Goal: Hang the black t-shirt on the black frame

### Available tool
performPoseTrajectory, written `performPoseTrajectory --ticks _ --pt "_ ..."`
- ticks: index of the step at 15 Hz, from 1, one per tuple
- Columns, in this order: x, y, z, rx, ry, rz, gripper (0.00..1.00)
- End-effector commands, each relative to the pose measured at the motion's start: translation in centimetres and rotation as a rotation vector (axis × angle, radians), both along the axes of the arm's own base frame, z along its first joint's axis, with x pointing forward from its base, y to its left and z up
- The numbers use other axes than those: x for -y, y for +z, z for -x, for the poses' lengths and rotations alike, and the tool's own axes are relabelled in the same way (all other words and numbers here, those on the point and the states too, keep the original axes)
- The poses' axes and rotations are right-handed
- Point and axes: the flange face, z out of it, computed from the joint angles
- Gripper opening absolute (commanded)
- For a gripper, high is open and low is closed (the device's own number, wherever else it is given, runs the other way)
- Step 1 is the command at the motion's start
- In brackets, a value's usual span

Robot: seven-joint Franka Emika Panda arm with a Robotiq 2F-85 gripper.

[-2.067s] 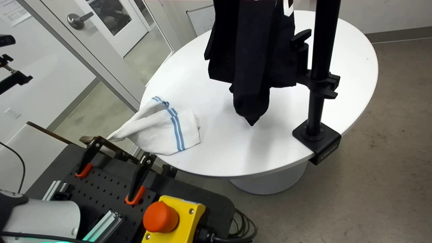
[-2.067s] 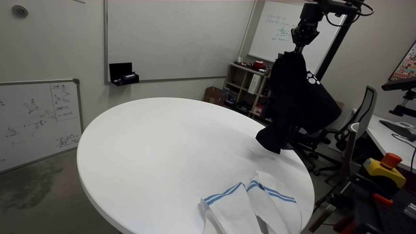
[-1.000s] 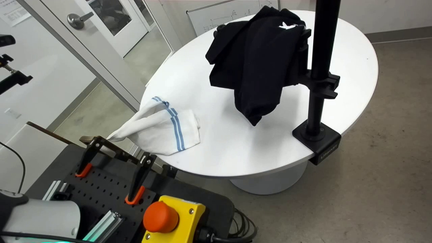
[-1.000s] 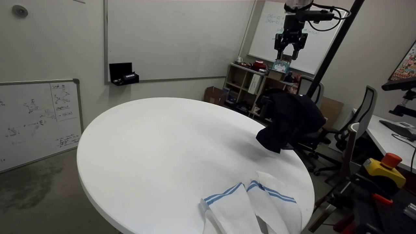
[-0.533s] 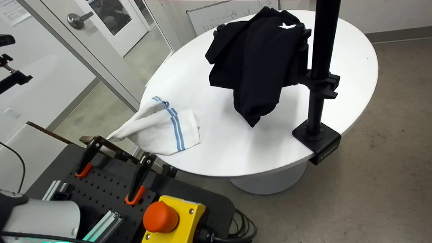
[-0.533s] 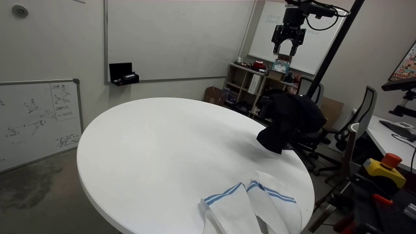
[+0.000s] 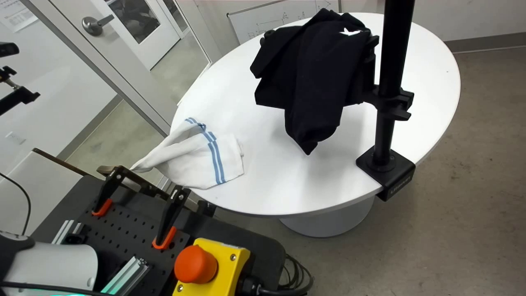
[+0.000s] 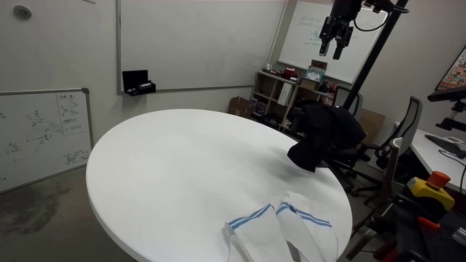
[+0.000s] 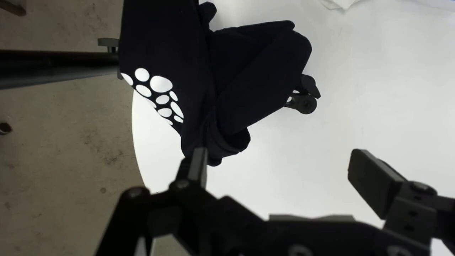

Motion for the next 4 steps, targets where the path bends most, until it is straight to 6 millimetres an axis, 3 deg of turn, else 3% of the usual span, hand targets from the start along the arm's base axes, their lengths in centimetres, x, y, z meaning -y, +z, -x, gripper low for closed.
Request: performPoseTrajectory --ticks 1,4 --pt "0.03 0.0 0.01 -0.003 0.001 -0.001 1.0" --pt "-0.01 -0.22 0.1 -0.007 0.001 -0.003 1.0"
